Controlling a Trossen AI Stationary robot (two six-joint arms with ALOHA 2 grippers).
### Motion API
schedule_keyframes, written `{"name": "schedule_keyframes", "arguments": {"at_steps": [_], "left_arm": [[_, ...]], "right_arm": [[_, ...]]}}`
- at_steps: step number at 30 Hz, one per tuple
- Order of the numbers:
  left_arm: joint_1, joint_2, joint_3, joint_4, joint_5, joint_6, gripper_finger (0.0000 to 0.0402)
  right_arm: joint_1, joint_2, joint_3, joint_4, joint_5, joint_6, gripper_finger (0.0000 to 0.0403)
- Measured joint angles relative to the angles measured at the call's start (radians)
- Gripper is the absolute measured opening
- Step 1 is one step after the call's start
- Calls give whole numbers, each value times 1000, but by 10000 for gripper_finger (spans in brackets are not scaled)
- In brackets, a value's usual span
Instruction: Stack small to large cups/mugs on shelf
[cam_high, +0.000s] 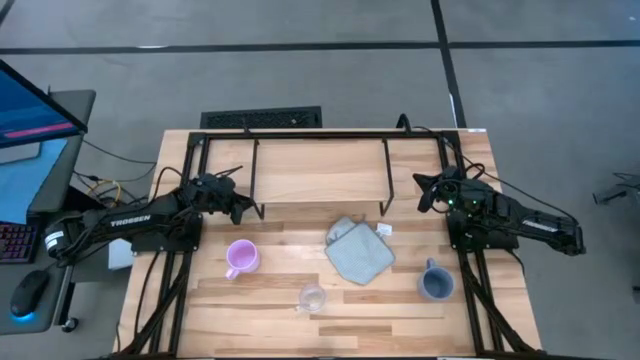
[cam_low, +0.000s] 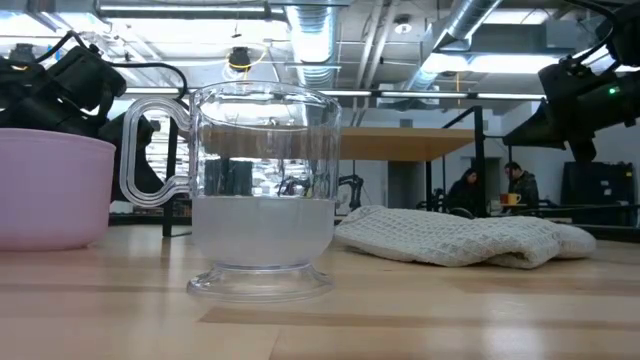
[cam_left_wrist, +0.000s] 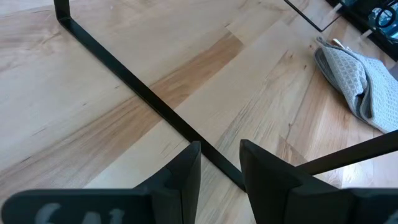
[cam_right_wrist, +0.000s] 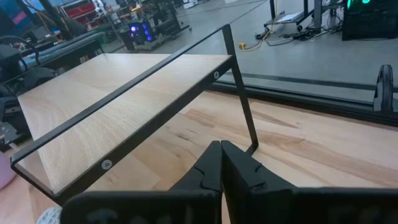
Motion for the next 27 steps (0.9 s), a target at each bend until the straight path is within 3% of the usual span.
{"name": "schedule_keyframes", "arguments": {"at_steps": [23, 27], "left_arm": [[0, 0, 0, 1, 0, -5, 103], [0, 0, 0, 1, -61, -5, 103]], "right_arm": [[0, 0, 0, 0, 0, 0, 26], [0, 0, 0, 0, 0, 0, 26]]}}
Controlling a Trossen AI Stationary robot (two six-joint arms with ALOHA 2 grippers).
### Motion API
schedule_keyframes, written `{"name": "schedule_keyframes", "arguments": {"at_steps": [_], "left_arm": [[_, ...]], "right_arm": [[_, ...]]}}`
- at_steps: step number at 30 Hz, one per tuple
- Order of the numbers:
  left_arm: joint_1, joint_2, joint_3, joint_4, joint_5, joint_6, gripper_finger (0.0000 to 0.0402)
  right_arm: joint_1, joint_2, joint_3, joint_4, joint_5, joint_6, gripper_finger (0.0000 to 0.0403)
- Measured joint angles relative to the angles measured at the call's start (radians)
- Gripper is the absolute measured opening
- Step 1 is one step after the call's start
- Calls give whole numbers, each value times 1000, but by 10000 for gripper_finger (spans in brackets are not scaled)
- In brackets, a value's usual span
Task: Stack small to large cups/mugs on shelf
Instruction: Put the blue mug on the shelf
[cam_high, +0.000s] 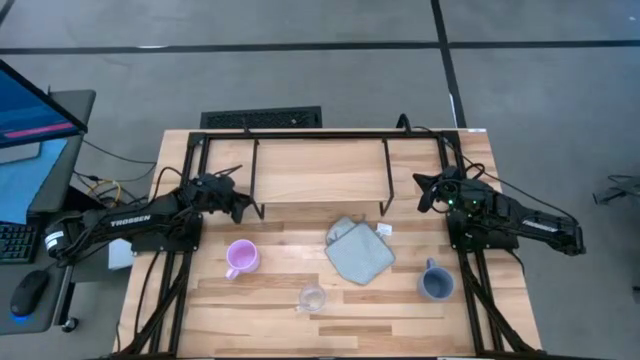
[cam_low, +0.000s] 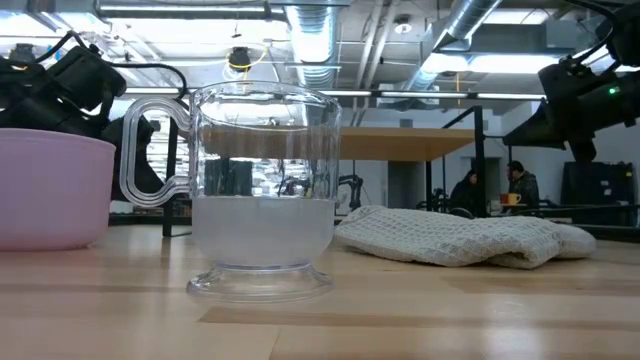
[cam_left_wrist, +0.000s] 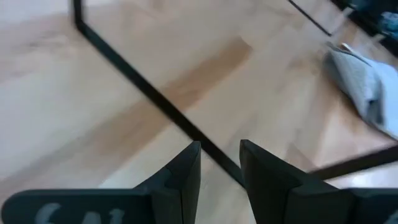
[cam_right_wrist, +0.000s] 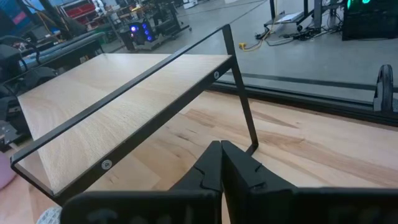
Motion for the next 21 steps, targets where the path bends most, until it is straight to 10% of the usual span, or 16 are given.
{"name": "schedule_keyframes", "arguments": {"at_steps": [9, 21], "left_arm": [[0, 0, 0, 0, -237, 0, 103], [0, 0, 0, 0, -247, 0, 103]], "right_arm": [[-2, 0, -1, 21, 9, 0, 26], [-2, 0, -1, 397, -75, -84, 53]]}}
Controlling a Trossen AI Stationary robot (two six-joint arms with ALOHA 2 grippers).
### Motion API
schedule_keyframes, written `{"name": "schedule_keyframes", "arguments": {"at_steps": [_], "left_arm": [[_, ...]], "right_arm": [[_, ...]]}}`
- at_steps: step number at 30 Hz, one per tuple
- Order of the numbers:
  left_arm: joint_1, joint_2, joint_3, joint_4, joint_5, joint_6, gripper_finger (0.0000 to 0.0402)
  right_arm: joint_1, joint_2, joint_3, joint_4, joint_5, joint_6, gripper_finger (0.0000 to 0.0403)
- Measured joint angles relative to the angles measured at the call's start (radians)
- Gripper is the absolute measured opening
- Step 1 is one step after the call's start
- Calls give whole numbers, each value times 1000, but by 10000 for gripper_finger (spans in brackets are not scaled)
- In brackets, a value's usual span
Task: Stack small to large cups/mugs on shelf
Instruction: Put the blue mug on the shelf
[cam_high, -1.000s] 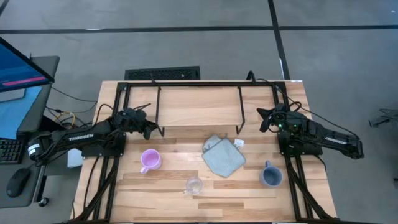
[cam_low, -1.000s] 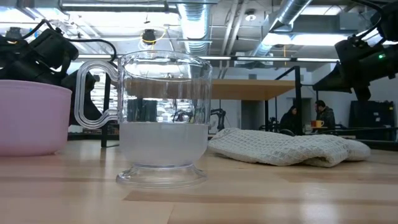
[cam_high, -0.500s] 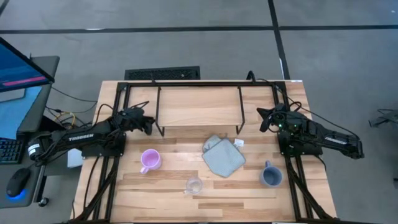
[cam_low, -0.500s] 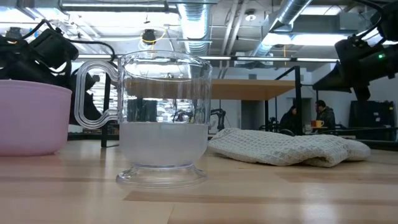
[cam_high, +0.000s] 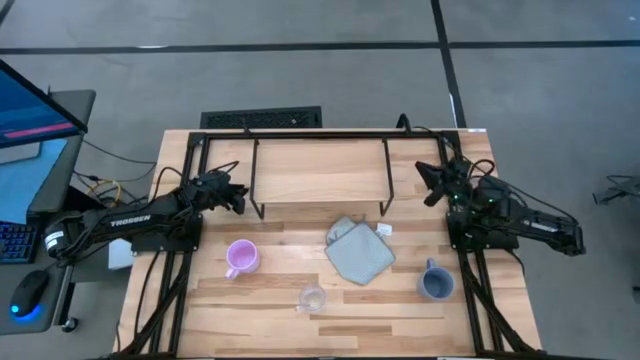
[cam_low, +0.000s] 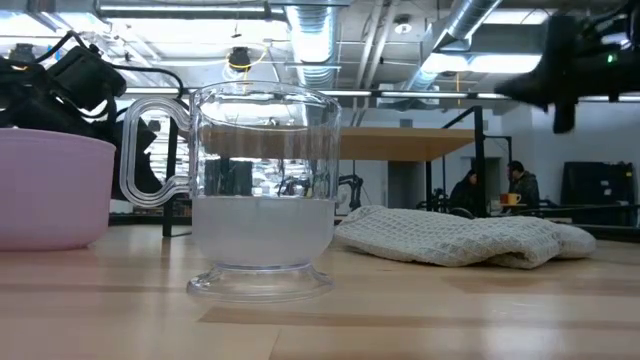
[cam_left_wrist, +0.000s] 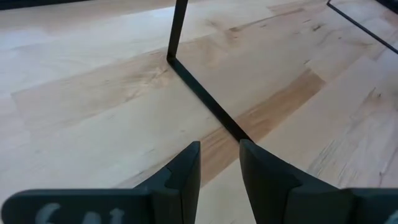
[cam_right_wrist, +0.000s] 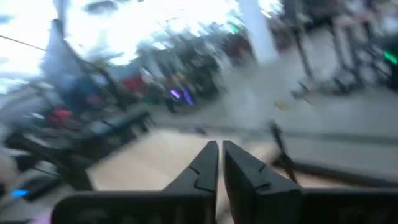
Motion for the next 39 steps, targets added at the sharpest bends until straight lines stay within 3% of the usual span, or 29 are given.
{"name": "schedule_keyframes", "arguments": {"at_steps": [4, 11, 15, 30, 39], "left_arm": [[0, 0, 0, 0, 0, 0, 103], [0, 0, 0, 0, 0, 0, 103], [0, 0, 0, -1, 0, 0, 103], [0, 0, 0, -2, 1, 0, 103], [0, 0, 0, -6, 0, 0, 103]], "right_arm": [[0, 0, 0, 150, -103, -51, 100], [2, 0, 0, 333, -131, -47, 205], [2, 0, 1, 409, -130, -47, 239], [2, 1, 17, 363, -100, -76, 249], [2, 151, 308, -49, -101, -132, 249]]}}
